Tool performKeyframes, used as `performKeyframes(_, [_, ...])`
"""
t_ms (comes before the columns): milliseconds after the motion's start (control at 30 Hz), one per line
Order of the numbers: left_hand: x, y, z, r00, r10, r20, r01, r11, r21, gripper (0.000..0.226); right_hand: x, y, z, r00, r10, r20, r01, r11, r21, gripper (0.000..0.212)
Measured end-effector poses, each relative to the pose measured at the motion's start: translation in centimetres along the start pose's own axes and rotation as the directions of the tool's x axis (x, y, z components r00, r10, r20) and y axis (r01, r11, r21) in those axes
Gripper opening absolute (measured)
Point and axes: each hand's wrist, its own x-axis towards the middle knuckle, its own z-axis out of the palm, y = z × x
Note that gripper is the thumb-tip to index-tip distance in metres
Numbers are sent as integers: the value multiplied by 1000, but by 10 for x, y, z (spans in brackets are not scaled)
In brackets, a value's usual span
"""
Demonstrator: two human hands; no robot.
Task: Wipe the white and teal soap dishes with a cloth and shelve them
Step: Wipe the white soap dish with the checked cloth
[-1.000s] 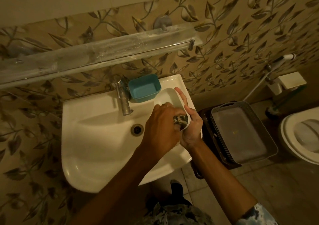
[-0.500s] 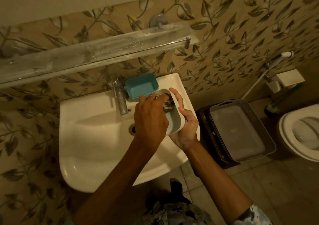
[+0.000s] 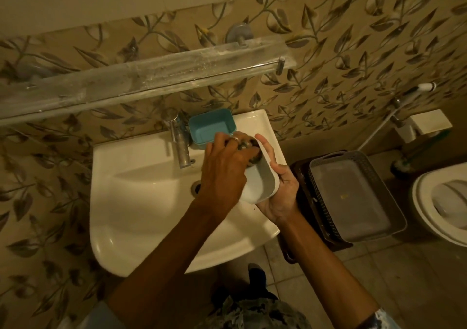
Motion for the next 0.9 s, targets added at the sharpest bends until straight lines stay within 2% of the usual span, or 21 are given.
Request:
performKeyframes(133, [-6, 5, 6, 994, -103, 25, 101, 992, 79, 55, 2, 2, -5, 999, -27, -43, 24, 998, -54, 63])
performKeyframes(233, [-18, 15, 11, 986, -149, 73, 144, 987, 76, 58, 4, 4, -8, 997, -56, -59, 49, 993, -110, 60])
performKeyframes(400, [-35, 27, 11, 961, -148, 233, 167, 984, -64, 43, 10, 3, -12, 995, -82, -60, 74, 989, -125, 59])
performKeyframes(467, [-34, 22, 4, 936, -120, 331, 191, 963, -191, 39, 12, 1, -14, 997, -76, -35, 69, 986, -153, 61])
performKeyframes(533, [-27, 4, -9, 889, -40, 456, 266, 855, -444, 31, 14, 1, -16, 998, -60, -12, 58, 989, -135, 63])
performKeyframes(600, [-28, -21, -23, 848, 58, 528, 365, 658, -659, 28, 16, -1, -19, 999, -42, -15, 40, 995, -93, 64])
performKeyframes(667, [-37, -47, -28, 837, 90, 540, 442, 469, -764, 28, 21, -7, -22, 999, -29, -32, 26, 997, -68, 68])
performKeyframes(767, [-52, -86, -23, 865, -103, 492, 495, 347, -797, 29, 28, -16, -25, 999, -29, -19, 28, 998, -55, 65])
performKeyframes(900, [-59, -148, -4, 812, -398, 427, 551, 284, -784, 35, 33, -17, -24, 999, -17, -28, 15, 998, -63, 65])
